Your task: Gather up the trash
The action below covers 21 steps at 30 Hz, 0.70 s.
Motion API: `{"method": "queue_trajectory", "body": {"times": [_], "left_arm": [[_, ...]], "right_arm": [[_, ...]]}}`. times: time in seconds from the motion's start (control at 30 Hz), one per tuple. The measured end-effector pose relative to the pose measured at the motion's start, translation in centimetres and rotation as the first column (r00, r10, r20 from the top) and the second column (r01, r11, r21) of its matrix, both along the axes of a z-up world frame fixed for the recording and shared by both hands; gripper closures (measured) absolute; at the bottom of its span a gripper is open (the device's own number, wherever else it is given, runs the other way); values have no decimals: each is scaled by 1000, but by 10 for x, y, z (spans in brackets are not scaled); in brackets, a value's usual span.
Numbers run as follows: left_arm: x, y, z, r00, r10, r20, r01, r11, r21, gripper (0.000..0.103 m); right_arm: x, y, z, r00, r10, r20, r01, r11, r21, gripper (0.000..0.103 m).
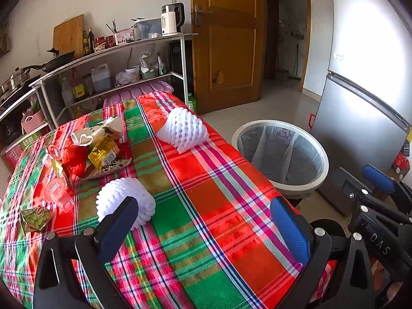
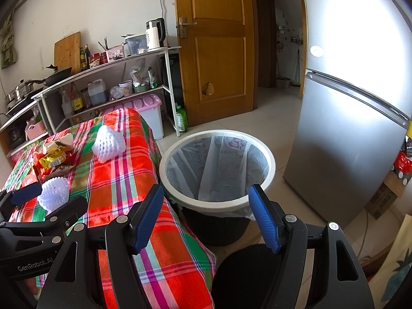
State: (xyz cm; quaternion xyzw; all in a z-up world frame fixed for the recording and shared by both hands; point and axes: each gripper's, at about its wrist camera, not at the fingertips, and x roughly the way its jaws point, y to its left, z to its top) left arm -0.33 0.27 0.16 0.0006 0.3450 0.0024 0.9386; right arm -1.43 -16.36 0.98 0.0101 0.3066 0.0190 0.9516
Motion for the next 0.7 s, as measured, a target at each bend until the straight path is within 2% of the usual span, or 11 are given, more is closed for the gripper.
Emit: {"method": "queue_trajectory", "body": {"times": [0.7], "left_arm": [[0,0,0,1000,2,-1,-2,1000,4,0]], "right_arm": [[0,1,0,1000,1,3,-1,1000,-1,34]]}}
